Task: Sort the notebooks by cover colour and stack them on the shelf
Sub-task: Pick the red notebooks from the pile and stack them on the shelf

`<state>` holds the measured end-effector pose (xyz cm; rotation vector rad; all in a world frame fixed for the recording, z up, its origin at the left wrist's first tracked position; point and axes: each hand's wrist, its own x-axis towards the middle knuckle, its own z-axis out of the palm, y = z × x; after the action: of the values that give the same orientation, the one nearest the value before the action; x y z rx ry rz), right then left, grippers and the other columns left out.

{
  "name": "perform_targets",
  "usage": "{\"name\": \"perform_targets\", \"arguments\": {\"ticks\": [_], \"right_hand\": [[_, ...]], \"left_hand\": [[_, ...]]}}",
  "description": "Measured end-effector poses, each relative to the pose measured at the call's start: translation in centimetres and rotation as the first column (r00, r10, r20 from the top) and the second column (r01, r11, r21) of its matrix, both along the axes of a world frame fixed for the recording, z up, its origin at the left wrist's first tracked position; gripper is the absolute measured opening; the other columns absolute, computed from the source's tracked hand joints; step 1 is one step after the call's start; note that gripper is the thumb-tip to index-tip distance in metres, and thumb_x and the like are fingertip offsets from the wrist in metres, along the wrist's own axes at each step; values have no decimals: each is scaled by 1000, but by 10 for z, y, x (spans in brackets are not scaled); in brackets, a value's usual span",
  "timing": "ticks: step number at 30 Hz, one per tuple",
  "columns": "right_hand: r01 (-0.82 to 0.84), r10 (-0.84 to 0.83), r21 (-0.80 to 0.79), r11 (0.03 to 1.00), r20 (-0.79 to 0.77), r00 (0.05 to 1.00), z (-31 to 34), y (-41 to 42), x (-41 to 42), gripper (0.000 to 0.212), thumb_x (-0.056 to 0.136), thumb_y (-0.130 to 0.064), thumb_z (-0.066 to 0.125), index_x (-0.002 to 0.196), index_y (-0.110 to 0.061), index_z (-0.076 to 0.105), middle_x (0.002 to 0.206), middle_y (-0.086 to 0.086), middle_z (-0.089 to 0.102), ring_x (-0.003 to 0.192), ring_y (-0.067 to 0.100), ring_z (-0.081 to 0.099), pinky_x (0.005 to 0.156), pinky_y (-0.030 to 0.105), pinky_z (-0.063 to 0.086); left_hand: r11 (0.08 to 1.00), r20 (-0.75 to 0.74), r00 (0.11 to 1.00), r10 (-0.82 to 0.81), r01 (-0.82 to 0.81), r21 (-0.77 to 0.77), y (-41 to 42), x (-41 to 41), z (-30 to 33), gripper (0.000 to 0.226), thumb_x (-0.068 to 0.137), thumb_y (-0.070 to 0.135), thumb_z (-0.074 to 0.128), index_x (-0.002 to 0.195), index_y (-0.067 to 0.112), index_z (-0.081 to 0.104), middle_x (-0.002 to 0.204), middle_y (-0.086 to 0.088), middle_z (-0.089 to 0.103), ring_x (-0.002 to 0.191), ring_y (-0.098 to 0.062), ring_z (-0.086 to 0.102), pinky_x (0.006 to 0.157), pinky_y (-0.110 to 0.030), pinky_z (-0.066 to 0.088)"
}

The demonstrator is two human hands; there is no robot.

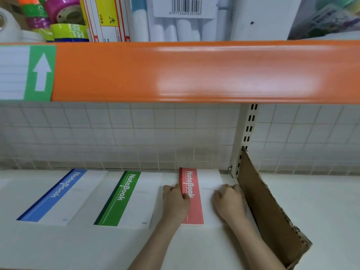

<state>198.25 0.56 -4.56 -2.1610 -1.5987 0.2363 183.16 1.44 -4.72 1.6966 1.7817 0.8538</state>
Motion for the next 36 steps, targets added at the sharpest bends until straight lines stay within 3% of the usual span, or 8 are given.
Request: {"name": "perform_targets", "arguments": {"ticks": [4,7,11,16,24,30,33,36], "right_hand": [[-43,43,1,999,-195,980,8,-7,3,57,93,-40,50,137,-5,36,129,18,48,119,32,45,94,33,40],[-203,160,-113,972,-312,937,16,-19,2,109,71,-68,64,149,-15,10,138,10,41,131,30,34,102,37,38],[-338,291,-336,879,-184,939,22,-34,3,138,54,-68,75,146,-32,-21,137,6,33,134,27,22,102,36,32],[-329,297,-304,894,-148,943,28,-40,3,135,59,-44,82,147,-31,-19,133,6,39,133,28,22,100,35,34],[-321,288,-244,915,-161,944,27,-43,2,129,58,-40,83,149,-29,-8,127,6,44,128,28,28,96,32,35],[-286,272,-286,915,-90,958,35,-50,-22,137,59,-51,81,145,-31,-23,155,18,-14,144,36,-11,116,46,6],[-344,342,-187,920,-47,939,43,-50,-46,123,68,-57,73,148,-30,-16,156,14,-18,144,33,-16,116,46,-3],[-441,440,-95,893,-32,897,49,-49,-77,91,85,-52,58,150,-24,1,158,12,-5,146,29,-8,116,46,1]], "left_hand": [[997,39,997,-72,73,-27,-5,-8,4,27,96,25,49,114,6,54,120,-13,40,102,-23,55,88,-30,52],[968,-48,974,-222,214,-134,-12,-20,9,51,82,40,69,120,13,49,118,-8,44,109,-20,50,84,-27,51],[886,-220,871,-439,378,-270,-20,-30,16,75,63,49,81,125,23,49,115,-3,50,113,-16,41,91,-28,45],[913,-191,905,-380,334,-234,-26,-30,14,72,64,35,85,124,18,50,118,-5,49,110,-17,50,92,-30,48],[925,-93,929,-358,339,-173,-34,-31,15,70,63,29,86,125,17,55,120,-4,57,106,-17,59,92,-35,51],[928,-165,919,-358,330,-174,-39,-32,18,81,66,38,84,132,14,44,124,-7,50,114,-19,51,98,-35,47],[950,-180,936,-301,279,-142,-45,-53,25,83,76,46,74,140,11,34,131,-8,43,120,-21,45,100,-33,42],[978,-155,965,-210,209,-20,-52,-95,36,59,87,43,62,137,16,45,129,-3,48,107,-13,52,92,-23,44]]}}
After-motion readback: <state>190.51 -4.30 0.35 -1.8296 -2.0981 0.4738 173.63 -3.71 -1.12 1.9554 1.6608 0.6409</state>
